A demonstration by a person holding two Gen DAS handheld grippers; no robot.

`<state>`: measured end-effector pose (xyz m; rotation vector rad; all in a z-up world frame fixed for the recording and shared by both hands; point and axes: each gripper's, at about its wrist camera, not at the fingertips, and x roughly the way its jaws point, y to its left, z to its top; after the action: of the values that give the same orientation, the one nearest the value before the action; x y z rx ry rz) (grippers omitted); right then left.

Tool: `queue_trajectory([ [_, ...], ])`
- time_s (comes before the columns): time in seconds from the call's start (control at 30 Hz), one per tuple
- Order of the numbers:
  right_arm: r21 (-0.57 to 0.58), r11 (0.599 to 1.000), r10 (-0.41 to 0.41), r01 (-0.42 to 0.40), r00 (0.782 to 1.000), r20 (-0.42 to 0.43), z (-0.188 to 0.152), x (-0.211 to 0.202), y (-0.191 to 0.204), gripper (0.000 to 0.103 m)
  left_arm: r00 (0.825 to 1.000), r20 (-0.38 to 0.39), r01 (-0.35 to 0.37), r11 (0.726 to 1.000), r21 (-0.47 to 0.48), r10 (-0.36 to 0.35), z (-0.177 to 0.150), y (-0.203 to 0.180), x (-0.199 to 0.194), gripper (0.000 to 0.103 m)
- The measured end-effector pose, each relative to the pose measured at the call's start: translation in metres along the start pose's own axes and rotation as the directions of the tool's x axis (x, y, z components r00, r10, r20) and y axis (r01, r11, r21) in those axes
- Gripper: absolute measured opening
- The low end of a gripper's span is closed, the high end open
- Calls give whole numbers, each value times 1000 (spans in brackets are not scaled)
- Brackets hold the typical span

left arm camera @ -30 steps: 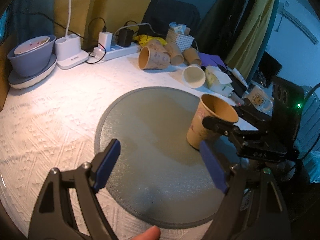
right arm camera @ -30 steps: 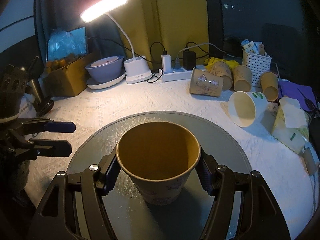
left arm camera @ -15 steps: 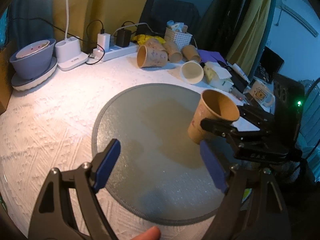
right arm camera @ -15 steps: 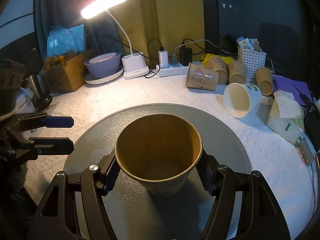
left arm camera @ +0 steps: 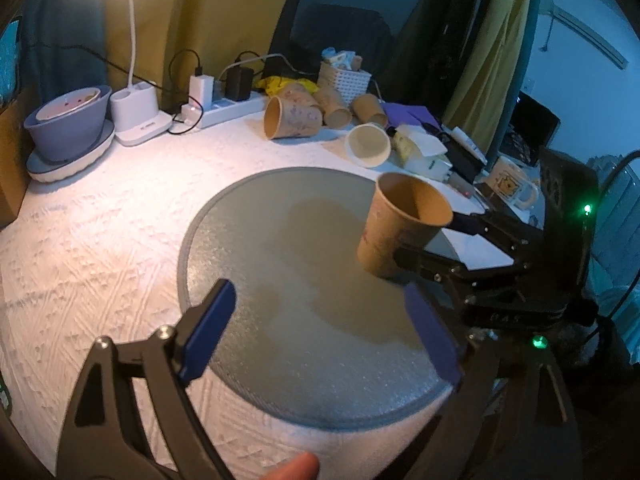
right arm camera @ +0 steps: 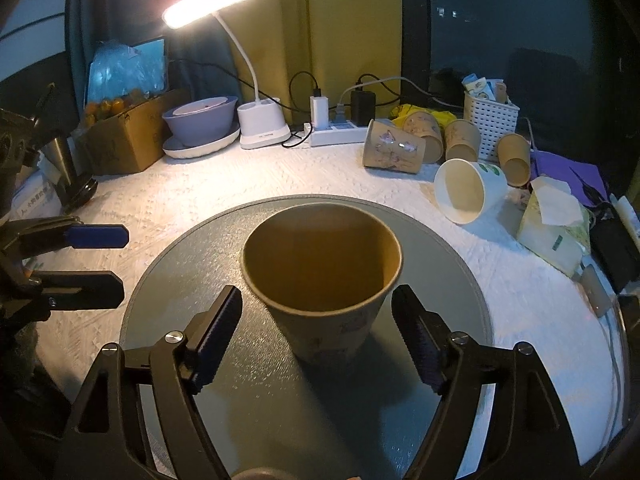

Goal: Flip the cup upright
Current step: 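Lower the upright brown cup onto the grey mat with the right gripper, then open the right gripper and pull it back from the cup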

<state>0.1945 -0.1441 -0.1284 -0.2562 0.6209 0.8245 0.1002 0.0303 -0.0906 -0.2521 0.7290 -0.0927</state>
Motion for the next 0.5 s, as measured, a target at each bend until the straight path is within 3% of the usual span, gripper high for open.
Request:
queue_trajectory([
  [0.5, 13, 1000, -26, 26, 1000, 3, -19, -37, 13, 80, 998, 64, -2, 1000, 14, 1, -9, -20, -26, 90],
])
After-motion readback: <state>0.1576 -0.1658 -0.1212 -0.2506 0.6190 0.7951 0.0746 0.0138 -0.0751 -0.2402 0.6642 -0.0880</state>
